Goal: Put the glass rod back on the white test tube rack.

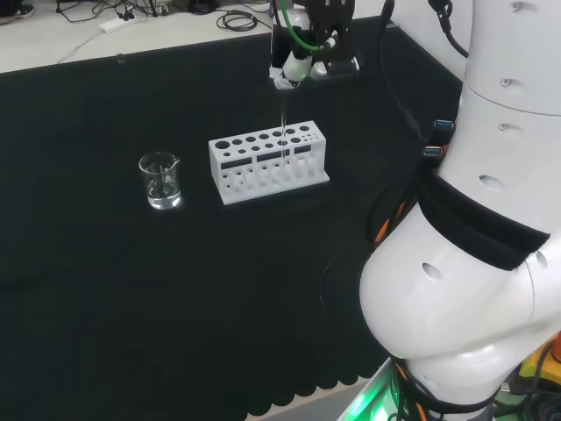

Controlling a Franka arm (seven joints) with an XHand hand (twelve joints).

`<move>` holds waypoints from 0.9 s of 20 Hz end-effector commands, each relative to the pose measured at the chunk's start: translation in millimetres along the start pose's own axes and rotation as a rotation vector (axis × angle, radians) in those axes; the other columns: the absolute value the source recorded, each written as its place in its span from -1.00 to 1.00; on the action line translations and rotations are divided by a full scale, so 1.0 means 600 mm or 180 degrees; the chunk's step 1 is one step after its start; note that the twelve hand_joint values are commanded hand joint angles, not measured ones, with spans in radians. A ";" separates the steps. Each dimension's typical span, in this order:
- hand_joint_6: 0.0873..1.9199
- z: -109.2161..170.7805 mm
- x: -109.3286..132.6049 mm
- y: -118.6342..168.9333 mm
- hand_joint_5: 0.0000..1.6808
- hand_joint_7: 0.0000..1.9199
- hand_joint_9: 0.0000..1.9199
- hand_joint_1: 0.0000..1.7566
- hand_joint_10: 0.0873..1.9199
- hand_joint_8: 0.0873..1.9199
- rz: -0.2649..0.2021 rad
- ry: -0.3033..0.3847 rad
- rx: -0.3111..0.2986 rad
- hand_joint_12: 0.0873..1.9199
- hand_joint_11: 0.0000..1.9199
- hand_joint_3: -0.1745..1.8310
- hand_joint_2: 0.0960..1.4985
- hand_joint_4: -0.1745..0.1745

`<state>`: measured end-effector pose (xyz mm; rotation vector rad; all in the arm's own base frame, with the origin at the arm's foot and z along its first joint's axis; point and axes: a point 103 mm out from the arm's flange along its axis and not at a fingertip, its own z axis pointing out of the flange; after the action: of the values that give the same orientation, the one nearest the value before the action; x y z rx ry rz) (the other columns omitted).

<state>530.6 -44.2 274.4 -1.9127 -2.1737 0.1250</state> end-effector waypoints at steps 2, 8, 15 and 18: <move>-0.57 -0.006 -0.008 -0.005 0.48 0.37 0.67 0.50 -0.25 -0.24 -0.0011 0.0055 0.0023 -0.60 0.76 -0.23 -0.15 -1.00; -0.36 -0.004 0.004 -0.002 0.35 0.36 0.68 0.49 -0.31 -0.34 -0.0054 0.0046 0.0070 -0.64 0.77 -0.40 -0.01 -0.88; -0.33 -0.006 0.020 0.009 0.32 0.37 0.67 0.49 -0.33 -0.38 -0.0085 0.0018 0.0117 -0.64 0.77 -0.46 0.05 -0.97; -0.33 -0.006 0.020 0.011 0.20 0.39 0.67 0.59 -0.37 -0.50 -0.0090 0.0002 0.0125 -0.66 0.77 -0.37 -0.09 -1.00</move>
<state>535.9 -34.0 279.1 -1.8636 -2.1783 0.1488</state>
